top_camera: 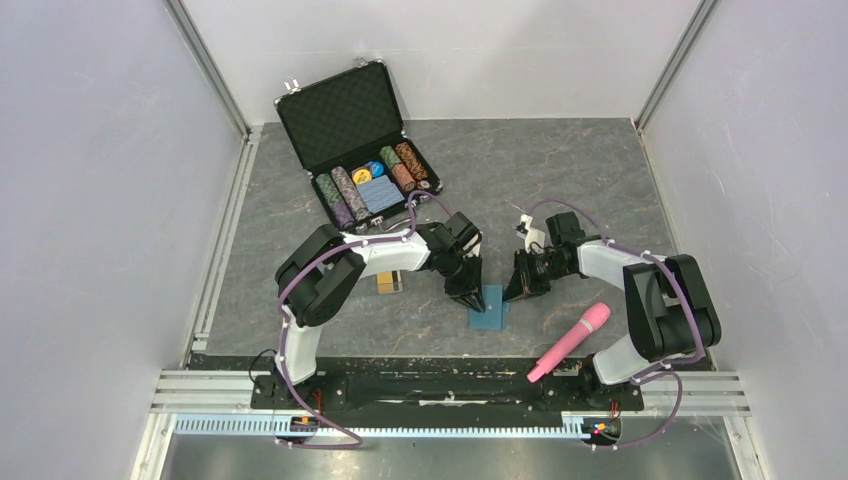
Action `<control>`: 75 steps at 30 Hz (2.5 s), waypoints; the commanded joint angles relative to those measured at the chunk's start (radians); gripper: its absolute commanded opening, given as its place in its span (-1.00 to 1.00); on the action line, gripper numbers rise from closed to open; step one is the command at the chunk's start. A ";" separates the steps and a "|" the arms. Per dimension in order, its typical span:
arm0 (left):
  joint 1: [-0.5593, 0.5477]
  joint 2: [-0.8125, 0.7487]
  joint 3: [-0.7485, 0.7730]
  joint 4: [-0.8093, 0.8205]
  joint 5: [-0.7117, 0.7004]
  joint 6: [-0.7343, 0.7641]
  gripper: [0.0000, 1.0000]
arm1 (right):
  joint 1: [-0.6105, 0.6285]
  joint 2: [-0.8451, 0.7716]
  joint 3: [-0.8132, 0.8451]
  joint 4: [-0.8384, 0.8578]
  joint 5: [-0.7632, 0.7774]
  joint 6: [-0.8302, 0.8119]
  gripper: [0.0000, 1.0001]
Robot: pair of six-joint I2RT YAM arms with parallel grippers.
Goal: Put the credit cards into the card holder
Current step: Close the card holder at the center of the board.
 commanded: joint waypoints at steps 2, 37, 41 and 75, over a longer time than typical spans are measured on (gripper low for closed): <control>-0.007 0.032 0.012 -0.098 -0.099 0.066 -0.51 | 0.004 0.005 -0.022 -0.023 -0.036 -0.042 -0.71; 0.056 0.018 -0.006 -0.187 -0.188 0.076 -0.49 | 0.094 -0.088 0.016 0.017 -0.423 -0.127 -1.00; 0.065 0.015 -0.014 -0.194 -0.193 0.085 -0.49 | 0.094 -0.099 0.016 -0.007 -0.423 -0.141 -1.00; 0.059 -0.034 0.001 -0.174 -0.142 0.124 -0.45 | 0.197 0.057 -0.024 -0.178 -0.210 -0.229 -0.07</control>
